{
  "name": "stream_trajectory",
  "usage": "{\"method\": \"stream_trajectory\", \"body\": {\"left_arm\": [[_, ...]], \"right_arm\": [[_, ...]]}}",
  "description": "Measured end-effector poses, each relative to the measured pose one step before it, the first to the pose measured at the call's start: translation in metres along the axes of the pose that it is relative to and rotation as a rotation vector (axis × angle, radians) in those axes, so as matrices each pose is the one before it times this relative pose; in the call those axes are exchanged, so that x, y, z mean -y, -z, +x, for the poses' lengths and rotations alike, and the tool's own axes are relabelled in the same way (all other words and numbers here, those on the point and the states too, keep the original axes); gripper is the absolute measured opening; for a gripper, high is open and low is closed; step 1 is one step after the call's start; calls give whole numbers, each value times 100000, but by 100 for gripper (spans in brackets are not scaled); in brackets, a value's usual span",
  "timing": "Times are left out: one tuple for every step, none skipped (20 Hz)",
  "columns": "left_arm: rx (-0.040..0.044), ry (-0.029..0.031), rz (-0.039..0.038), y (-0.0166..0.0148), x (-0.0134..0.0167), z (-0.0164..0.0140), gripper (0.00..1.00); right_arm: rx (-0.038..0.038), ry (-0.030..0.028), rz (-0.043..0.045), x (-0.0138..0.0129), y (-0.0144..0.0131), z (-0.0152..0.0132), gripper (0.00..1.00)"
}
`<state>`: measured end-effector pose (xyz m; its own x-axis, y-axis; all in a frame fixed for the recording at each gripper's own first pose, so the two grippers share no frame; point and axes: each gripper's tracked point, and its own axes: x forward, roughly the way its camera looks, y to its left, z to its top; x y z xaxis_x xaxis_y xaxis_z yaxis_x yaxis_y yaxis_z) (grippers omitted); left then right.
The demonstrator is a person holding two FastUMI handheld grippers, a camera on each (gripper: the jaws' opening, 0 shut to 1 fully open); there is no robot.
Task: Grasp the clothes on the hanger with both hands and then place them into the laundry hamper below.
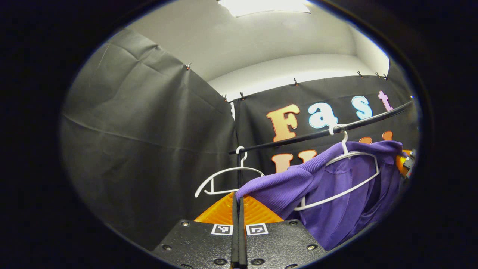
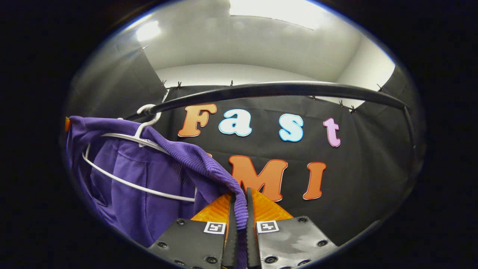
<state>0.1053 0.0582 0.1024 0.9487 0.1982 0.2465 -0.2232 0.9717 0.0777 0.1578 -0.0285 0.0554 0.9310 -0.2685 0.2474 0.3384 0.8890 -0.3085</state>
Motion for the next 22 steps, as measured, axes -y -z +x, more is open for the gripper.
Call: {"method": "stream_trajectory", "body": {"left_arm": [[315,-338,323,-184,-82,362,0],[396,-433,341,-155,-89,413,0],[485,-348,749,-134,-156,292,0],[363,-385,1331,-67,-79,399,0],[390,-342,1307,15,-141,414,0],[-4,-262,1464,100,-99,483,0],[-80,-271,1430,151,-106,472,0],[-581,-236,1333,279,-16,663,0],[-613,-157,1360,351,-50,752,0],[-472,-171,1558,195,-13,727,0],[-512,-132,2046,275,96,968,0],[-128,-421,2549,86,62,1038,0],[166,-507,1871,136,-32,741,0],[186,-92,786,67,263,727,0],[129,251,300,233,394,651,0],[-329,610,-377,468,270,655,0],[-818,1148,-965,557,506,655,1],[-1255,1284,-691,798,379,647,1],[-1631,974,-612,905,389,589,1],[-1195,1087,-331,776,437,573,0],[-886,584,-867,714,329,375,0],[-647,650,-1611,602,400,229,0]], "right_arm": [[1279,1246,-2372,409,-317,154,17],[990,991,-1876,311,-181,170,17],[631,937,-1116,496,-239,-16,12],[190,614,-556,219,40,133,17],[3,472,-356,152,165,117,17],[-211,335,-148,128,254,157,17],[-377,342,-75,31,334,406,17],[-381,295,-198,148,346,346,13],[-7,456,-381,101,224,274,17],[278,589,-729,97,-16,324,17],[569,425,-724,61,-72,231,17],[608,247,-703,55,-113,91,17],[508,170,-728,24,-105,137,17],[389,259,-606,155,-100,78,17],[240,252,-187,107,38,88,17],[-333,-160,116,-42,155,157,17],[-658,-168,557,2,260,85,17],[-599,-229,471,-11,176,135,17],[-170,-253,185,2,70,141,17],[323,-100,-223,4,-32,255,17],[659,-227,-514,-19,-56,67,17],[916,-140,-675,52,-117,51,17]]}}
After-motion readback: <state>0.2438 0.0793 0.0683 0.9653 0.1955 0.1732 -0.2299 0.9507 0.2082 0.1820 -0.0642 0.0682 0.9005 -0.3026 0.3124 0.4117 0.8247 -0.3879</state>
